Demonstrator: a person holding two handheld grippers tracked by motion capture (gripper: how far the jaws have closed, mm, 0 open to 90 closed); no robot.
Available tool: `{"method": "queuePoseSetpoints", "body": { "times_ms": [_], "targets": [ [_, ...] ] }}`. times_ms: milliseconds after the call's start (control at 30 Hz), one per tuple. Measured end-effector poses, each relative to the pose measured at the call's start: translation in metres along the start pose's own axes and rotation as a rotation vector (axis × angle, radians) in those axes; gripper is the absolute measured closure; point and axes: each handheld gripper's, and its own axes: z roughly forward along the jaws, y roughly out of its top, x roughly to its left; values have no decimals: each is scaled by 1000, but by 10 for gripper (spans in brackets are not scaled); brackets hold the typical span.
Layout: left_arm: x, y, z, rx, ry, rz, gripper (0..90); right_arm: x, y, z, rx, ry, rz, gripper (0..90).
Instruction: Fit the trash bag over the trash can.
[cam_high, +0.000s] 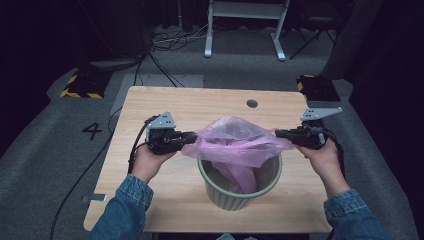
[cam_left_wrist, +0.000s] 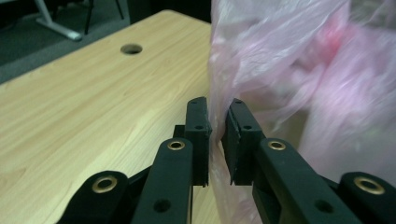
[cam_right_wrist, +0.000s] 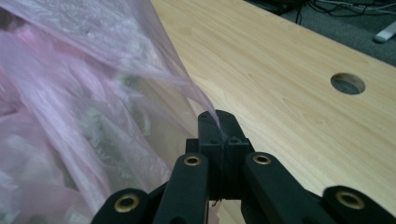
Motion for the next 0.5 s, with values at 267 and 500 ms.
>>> {"method": "queuePoseSetpoints", "body": {
  "times_ms": [267,500],
  "targets": [
    [7,-6,8,36,89,-27,898,-4,-8,7,0,-27,17,896],
    [10,-15,15,94,134,-36,899,-1,-13,15,26,-24,2,897]
  ]
}}
